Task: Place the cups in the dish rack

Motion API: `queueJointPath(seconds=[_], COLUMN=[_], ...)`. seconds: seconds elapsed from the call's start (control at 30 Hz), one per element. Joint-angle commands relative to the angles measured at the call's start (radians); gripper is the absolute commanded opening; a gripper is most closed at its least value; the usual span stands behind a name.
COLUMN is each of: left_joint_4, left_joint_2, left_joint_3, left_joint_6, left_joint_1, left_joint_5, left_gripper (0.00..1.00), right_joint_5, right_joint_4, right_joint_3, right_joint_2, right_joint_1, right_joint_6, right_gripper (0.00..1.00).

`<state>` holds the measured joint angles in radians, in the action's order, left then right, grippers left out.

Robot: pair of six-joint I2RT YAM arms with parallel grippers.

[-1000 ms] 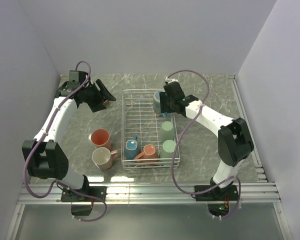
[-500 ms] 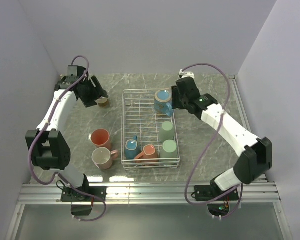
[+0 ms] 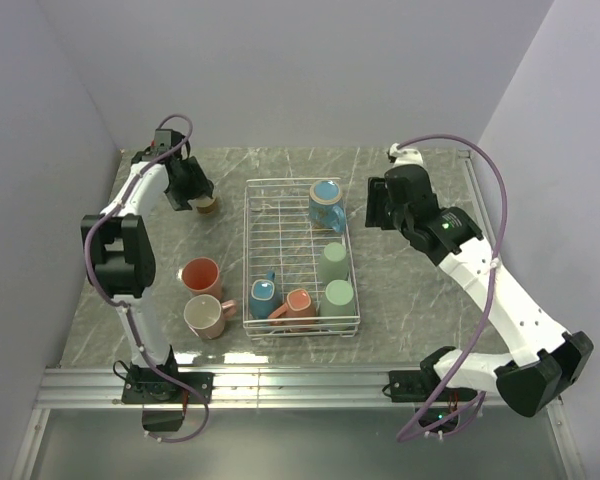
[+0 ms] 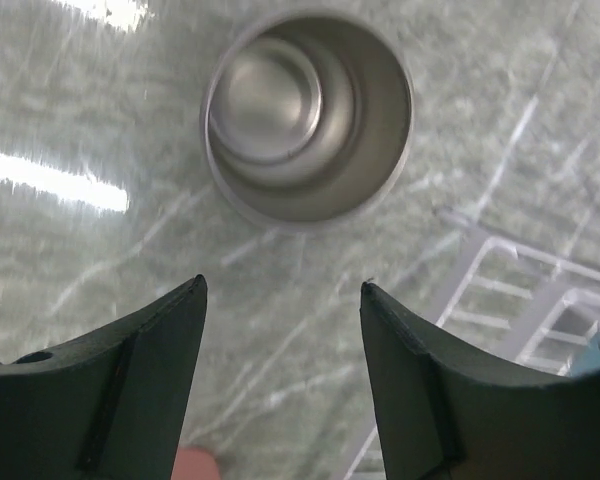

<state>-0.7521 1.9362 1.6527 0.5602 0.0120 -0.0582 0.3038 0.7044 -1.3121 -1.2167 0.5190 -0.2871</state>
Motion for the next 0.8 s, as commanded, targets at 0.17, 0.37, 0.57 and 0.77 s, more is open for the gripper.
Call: queueJointPath(seconds=[0.17, 0.37, 0.57, 0.77], left_joint_4=[0.054, 0.056, 0.094, 0.114], left_joint_2=[0.078, 0.101, 0.093, 0.128], left_joint_3=[0.114, 0.128, 0.082, 0.07], left_joint_6=[0.003, 0.018, 0.037, 0.033], left_joint_1=[-0.01, -0.04, -0.053, -0.058], left_joint_5=[0.023, 0.017, -0.011, -0.015], left_gripper=[0.66, 0.64, 0.63, 0.54], right_joint_5=[0.014, 0.02, 0.027, 0.012], right_joint_4=[0.038, 0.04, 0.04, 0.041], right_joint_3=[0.07, 0.088, 0.1, 0.1], right_joint_2=[0.046, 0.051, 0.04, 0.029], right_joint_1=[-0.004, -0.004, -0.005, -0.007], right_joint_6=[0.0, 0.008, 0.025, 0.031], right_gripper=[0.63, 0.63, 0.63, 0.62])
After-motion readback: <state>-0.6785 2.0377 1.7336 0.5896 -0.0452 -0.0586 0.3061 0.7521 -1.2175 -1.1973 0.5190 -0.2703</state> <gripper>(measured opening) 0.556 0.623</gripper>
